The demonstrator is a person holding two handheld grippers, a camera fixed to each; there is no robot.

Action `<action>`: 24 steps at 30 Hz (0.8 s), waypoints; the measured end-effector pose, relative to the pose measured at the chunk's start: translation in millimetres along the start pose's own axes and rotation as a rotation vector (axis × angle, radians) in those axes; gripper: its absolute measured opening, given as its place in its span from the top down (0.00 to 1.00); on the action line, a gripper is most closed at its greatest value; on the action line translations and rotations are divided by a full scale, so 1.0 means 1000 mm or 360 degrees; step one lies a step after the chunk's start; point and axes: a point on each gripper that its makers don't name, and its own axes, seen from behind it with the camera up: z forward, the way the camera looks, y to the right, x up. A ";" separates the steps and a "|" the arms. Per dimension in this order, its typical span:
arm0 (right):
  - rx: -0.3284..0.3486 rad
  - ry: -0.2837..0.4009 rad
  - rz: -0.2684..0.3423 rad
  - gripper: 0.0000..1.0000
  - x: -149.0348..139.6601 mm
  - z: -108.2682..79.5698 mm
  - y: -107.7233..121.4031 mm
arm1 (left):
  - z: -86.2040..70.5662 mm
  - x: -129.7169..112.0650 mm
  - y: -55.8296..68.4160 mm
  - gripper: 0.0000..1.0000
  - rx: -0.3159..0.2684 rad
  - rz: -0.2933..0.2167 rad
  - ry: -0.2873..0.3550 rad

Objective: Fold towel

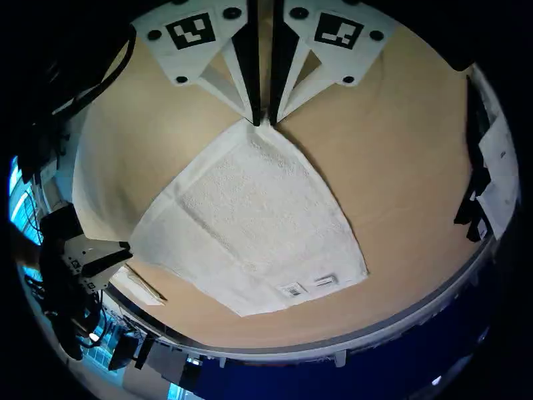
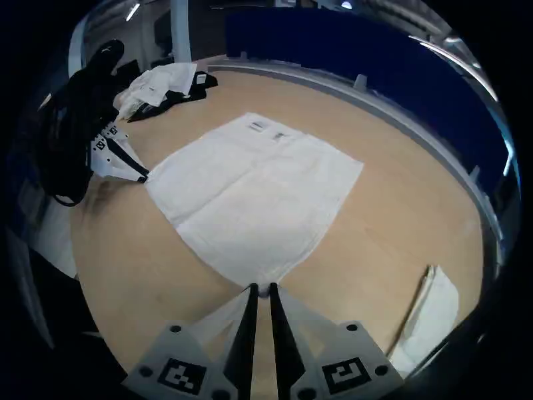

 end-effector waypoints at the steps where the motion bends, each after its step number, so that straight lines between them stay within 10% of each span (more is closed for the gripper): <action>1: 0.0001 0.0002 0.0001 0.87 0.000 0.000 0.000 | -0.001 0.001 0.000 0.91 0.0001 0.0001 0.0002; 24: -0.0006 0.0089 0.0000 0.87 0.017 -0.027 -0.003 | -0.045 0.039 0.001 0.92 0.0030 -0.0093 0.0126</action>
